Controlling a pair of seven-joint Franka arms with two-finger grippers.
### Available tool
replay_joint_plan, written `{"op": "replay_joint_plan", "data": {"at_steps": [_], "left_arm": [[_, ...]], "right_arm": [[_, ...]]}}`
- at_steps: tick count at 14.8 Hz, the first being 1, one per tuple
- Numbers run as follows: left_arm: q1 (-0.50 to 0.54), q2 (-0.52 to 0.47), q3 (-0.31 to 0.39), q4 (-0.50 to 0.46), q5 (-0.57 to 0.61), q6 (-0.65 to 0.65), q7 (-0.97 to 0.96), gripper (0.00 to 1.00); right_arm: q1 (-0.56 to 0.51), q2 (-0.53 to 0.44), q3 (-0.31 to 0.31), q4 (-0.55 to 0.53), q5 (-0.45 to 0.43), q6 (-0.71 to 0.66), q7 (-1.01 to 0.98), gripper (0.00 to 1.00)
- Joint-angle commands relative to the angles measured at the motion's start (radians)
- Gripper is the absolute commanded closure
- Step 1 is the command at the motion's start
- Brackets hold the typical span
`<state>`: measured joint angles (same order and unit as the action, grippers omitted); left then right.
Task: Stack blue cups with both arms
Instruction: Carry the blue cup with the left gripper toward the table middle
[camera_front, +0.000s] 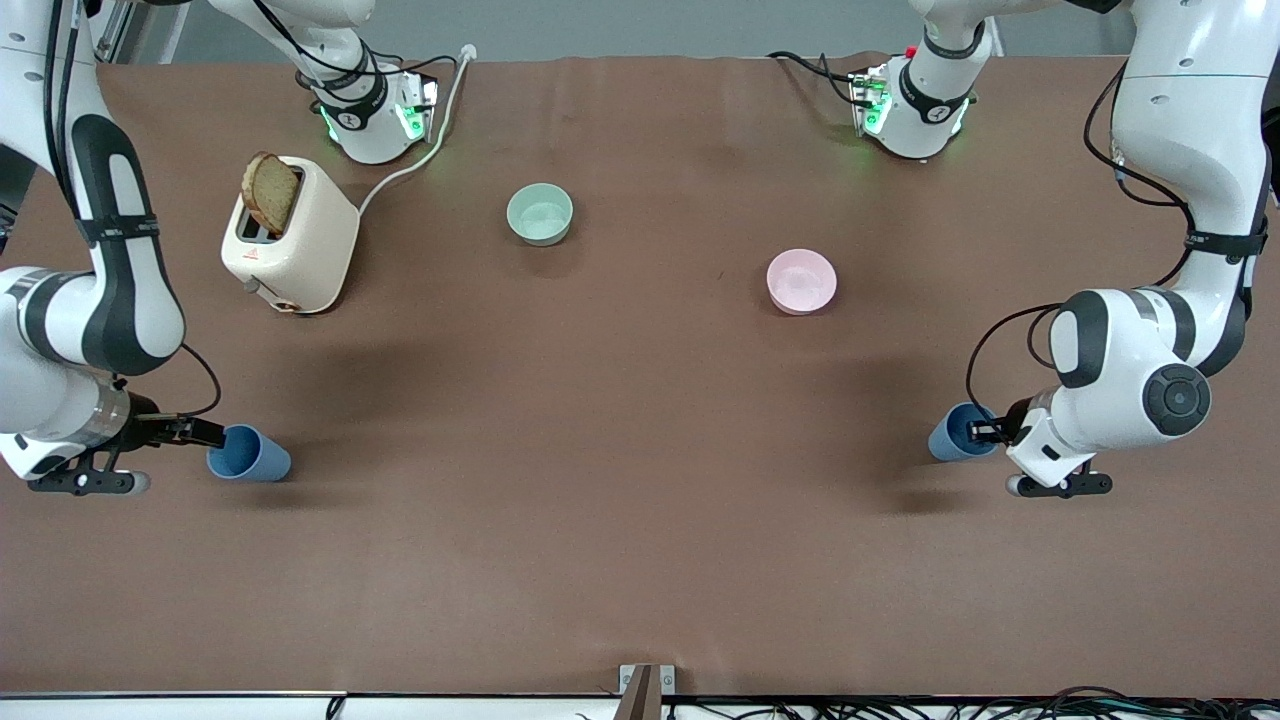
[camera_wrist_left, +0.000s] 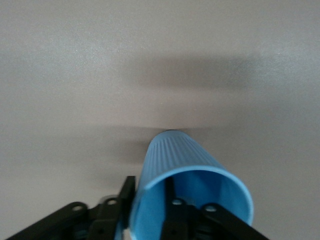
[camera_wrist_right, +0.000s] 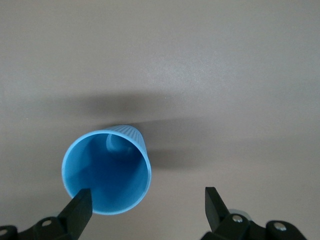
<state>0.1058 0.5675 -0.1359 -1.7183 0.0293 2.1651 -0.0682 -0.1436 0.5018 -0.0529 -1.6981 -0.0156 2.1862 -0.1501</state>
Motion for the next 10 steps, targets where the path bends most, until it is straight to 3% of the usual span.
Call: {"op": "replay_joint_plan", "data": {"at_steps": [1, 4, 6, 8, 10], "left_arm": [[-0.004, -0.008, -0.007, 0.003, 0.012, -0.008, -0.005, 0.99], [-0.026, -0.023, -0.036, 0.025, 0.001, -0.016, -0.045, 0.99], [-0.028, -0.037, -0.114, 0.045, 0.0, -0.053, -0.125, 0.99], [-0.029, -0.038, -0.213, 0.068, 0.001, -0.083, -0.272, 0.99], [-0.064, -0.035, -0.289, 0.069, 0.015, -0.084, -0.423, 0.99]], "right_arm": [[-0.007, 0.02, 0.007, -0.014, 0.014, 0.049, -0.014, 0.01], [-0.008, 0.055, 0.008, -0.015, 0.014, 0.112, -0.013, 0.01], [-0.005, 0.07, 0.011, -0.015, 0.016, 0.139, -0.013, 0.03], [-0.002, 0.072, 0.012, -0.017, 0.016, 0.138, -0.013, 0.14], [-0.002, 0.077, 0.012, -0.021, 0.016, 0.136, -0.014, 0.31]]}}
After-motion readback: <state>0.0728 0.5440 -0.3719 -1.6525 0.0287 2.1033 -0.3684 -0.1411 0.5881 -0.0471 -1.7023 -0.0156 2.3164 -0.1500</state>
